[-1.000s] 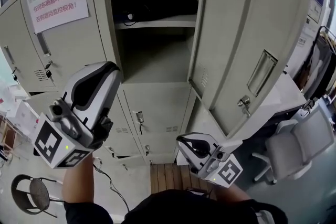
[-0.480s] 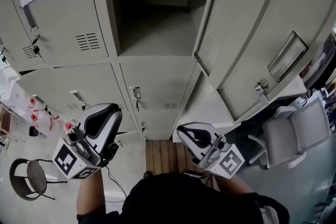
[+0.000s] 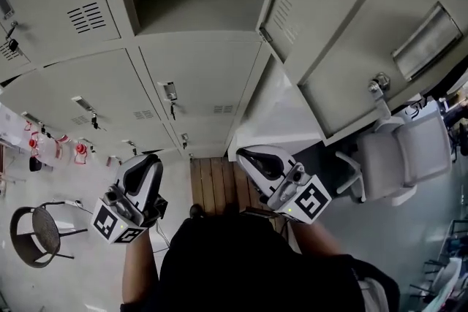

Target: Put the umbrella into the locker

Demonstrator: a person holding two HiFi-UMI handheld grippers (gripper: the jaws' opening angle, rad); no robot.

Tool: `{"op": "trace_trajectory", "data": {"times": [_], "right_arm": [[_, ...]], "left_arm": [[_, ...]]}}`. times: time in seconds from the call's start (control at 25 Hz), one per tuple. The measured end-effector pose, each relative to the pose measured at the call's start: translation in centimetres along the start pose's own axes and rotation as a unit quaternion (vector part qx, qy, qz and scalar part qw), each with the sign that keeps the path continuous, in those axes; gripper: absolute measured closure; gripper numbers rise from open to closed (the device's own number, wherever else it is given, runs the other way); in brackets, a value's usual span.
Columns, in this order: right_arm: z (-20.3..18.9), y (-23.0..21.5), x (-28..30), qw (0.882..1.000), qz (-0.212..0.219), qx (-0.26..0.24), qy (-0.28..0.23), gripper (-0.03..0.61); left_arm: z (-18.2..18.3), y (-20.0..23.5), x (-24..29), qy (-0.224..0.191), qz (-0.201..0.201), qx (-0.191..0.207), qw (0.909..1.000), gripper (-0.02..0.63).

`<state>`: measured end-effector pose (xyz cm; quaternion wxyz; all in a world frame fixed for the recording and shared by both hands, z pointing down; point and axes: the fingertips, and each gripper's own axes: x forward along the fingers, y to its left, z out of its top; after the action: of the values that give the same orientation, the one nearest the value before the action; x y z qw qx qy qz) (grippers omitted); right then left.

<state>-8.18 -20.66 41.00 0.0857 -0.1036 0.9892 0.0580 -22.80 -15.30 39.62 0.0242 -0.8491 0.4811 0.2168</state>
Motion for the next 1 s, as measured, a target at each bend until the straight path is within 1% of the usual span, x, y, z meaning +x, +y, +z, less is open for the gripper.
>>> {"op": "trace_trajectory", "data": {"times": [0.16,0.36,0.48,0.6,0.8,1.0], "right_arm": [[-3.6,0.5,0.0,0.999,0.005,0.011,0.036,0.566],[-6.5,1.4,-0.6,0.997,0.011,0.064,0.044,0.568],[-8.0,1.9,-0.6,0.995,0.009,0.083,0.059,0.567],[-8.4,2.6,-0.4,0.994,0.017,0.092,0.064,0.568],[-8.7,3.3,-0.6,0.992,0.027,0.113,0.058,0.568],[-9.7,4.7,-0.5,0.990,0.036,0.113,0.077,0.568]], "left_arm": [[-3.4,-0.2,-1.2,0.023,-0.001,-0.018,0.9996,0.572],[-6.2,-1.4,-2.2,0.054,-0.004,-0.027,0.9982,0.573],[-6.9,-2.4,-1.9,0.068,-0.013,-0.027,0.9972,0.574],[-7.7,-2.7,-2.0,0.083,-0.016,-0.022,0.9962,0.573],[-9.8,-3.3,-2.5,0.112,-0.023,-0.030,0.9930,0.574],[-10.8,-3.8,-2.8,0.119,-0.035,-0.046,0.9912,0.573]]}}
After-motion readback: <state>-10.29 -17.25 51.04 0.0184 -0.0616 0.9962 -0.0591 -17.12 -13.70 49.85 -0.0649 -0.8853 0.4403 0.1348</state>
